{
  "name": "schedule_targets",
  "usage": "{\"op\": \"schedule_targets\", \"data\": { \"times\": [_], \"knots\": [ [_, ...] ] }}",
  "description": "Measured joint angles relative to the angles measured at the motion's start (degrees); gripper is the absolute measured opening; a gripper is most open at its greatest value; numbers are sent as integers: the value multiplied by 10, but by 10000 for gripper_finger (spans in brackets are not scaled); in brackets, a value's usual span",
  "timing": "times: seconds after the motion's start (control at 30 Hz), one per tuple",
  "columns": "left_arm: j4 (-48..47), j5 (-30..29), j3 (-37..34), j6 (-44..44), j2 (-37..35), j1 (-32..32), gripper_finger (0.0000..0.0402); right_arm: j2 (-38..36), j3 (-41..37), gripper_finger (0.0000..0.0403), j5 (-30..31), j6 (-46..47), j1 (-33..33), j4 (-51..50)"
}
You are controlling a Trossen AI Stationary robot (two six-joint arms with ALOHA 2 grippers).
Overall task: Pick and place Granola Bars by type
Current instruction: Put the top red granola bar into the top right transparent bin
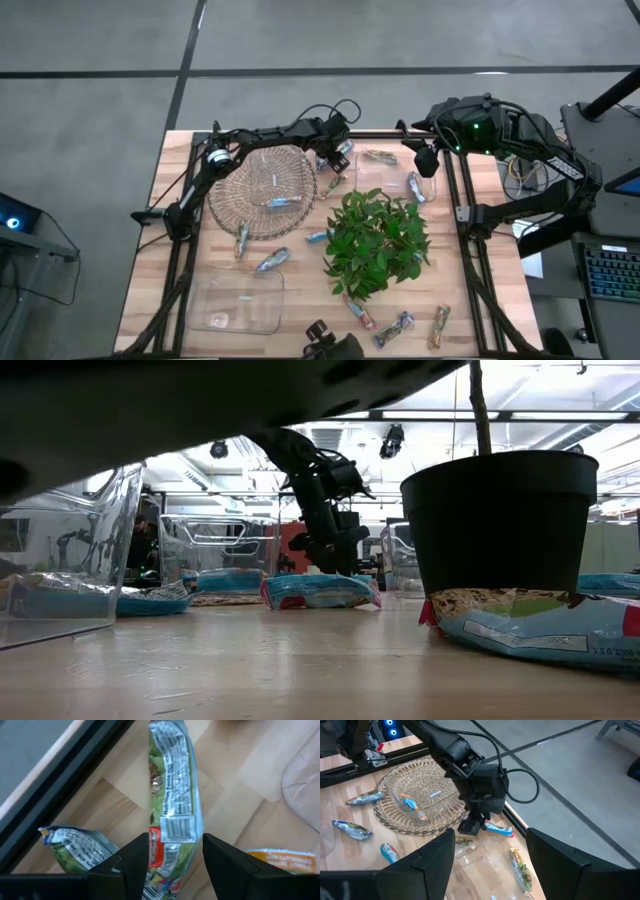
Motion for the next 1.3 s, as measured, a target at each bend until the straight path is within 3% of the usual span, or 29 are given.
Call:
{"op": "schedule_targets", "data": {
  "times": [0.33, 0.5, 1.0, 1.3],
  "knots": [
    [-4, 48, -5, 9, 0, 6, 151, 0, 0, 232, -1, 0, 0, 11],
    [-4, 73, -6, -7, 0, 9, 110, 0, 0, 226, -1, 0, 0, 12],
    [4, 65, 8, -23, 0, 18, 7, 0, 0, 223, -1, -5, 0, 15],
    [-7, 75, 7, -27, -1, 23, 0, 0, 0, 224, 1, -17, 0, 16]
  ]
}}
